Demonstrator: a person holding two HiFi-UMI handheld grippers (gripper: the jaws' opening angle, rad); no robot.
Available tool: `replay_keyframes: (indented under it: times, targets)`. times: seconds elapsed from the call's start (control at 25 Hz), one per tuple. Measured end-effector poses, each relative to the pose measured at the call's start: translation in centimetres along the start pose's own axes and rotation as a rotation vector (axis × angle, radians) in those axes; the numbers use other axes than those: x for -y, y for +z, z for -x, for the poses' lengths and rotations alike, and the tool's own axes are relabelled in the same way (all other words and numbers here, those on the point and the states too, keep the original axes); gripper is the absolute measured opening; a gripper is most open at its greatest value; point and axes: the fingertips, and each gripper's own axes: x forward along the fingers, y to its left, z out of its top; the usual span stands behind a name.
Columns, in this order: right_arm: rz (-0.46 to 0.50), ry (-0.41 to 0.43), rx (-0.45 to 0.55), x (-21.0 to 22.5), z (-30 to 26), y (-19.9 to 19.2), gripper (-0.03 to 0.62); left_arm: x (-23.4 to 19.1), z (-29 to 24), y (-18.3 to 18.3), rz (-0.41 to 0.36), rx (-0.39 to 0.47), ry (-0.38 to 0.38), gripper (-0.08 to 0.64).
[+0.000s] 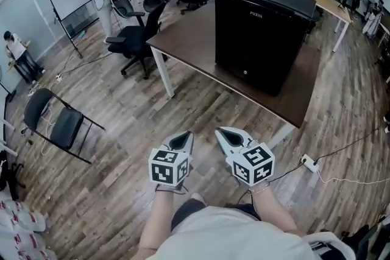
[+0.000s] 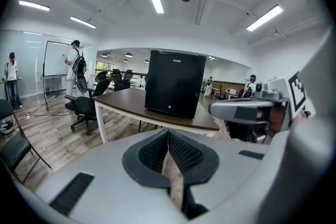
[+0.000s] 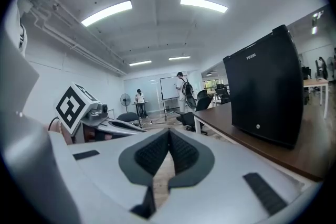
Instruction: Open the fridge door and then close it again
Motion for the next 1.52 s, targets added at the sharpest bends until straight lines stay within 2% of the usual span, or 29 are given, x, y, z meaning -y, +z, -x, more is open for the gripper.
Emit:
replay_keyframes:
  times: [0.12,0.28,0.44,0.72,0.88,1.08,1.2,1.52]
  targets:
    - [-0.021,-0.019,-0.001,-1.0,-3.3,0.1,-0.002,-2.6,0.0,0.0,-0.003,-0.006,-0.043,0.008]
    - [-0.014,-0.026,-0.037,-2.0,-6.2,-0.5,-0.002,-5.5,-0.2,-0.7,0.017,-0.026,-0.06,0.006]
    - [-0.01,-0.048,-0.064,-1.2,-8.5,-0.1,-0.002,-7.2,-0.9,-0.5,0.053,-0.024,-0.084,0.008]
    - [-0.018,-0.07,-0.054,0.8,-12.5,1.0,-0.002,-10.8,-3.1,1.0,0.035,-0.02,-0.103,0.006]
    - [-0.041,-0.089,-0.039,3.2,-15.3,1.9,-0.002,-13.2,-5.5,2.3,0.033,-0.029,-0.107,0.008]
    - [0.009,-0.11,-0.026,7.0,-20.2,4.3,-0.002,-16.1,-10.2,5.0,-0.006,-0.036,-0.134,0.007]
    - [-0.007,-0.132,-0.022,10.0,-22.4,5.4,-0.002,-17.3,-13.2,7.1,-0.026,-0.044,-0.156,0.008]
    - [-0.01,-0.241,0.037,18.9,-24.3,8.9,-0.002,-18.2,-21.3,11.7,-0.064,-0.047,-0.235,0.008]
